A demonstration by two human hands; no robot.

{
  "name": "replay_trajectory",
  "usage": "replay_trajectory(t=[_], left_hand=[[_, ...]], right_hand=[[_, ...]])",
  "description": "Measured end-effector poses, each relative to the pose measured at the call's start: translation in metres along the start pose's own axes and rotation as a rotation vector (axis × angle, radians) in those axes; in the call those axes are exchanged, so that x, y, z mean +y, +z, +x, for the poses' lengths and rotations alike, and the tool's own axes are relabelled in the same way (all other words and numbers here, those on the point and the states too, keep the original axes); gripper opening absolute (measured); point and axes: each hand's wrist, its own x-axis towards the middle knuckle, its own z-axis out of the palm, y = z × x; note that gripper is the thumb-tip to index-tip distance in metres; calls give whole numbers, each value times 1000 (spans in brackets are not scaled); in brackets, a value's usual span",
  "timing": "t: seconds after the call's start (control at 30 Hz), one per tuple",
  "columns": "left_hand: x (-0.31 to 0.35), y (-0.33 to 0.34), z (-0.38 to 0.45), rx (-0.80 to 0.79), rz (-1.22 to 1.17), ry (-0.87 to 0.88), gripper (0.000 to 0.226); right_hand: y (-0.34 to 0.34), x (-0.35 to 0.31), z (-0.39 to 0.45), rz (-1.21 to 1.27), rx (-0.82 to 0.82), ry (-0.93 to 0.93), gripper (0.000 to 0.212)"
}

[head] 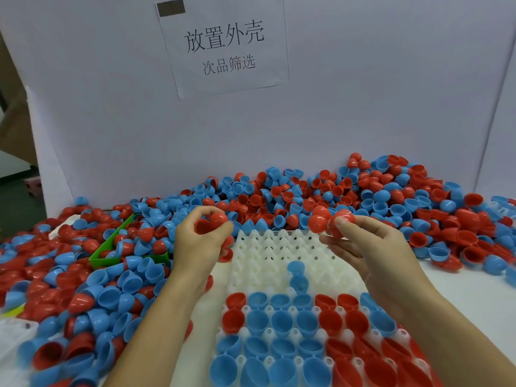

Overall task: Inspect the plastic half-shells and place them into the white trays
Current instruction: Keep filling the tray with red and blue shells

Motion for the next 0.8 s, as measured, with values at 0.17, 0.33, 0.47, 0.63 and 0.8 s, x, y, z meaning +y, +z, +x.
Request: replay_trajectory(t=[0.17,0.33,0.47,0.63,0.8], left_hand=[[-9,-22,10,12,843,140,27],[-13,-25,9,-323,1082,-62,61],[-9,-22,8,-347,1107,-46,77],[3,2,-8,-221,1303,155,66],[14,23,-31,-712,917,318,22]], right_hand=[[-3,2,1,-78,13,-25,7],[-4,3,3,-139,-1,-45,6],[-6,4,4,-157,-3,-55,6],[-6,3,4,-175,-2,-62,6],[-7,4,4,-186,-17,-75,7]])
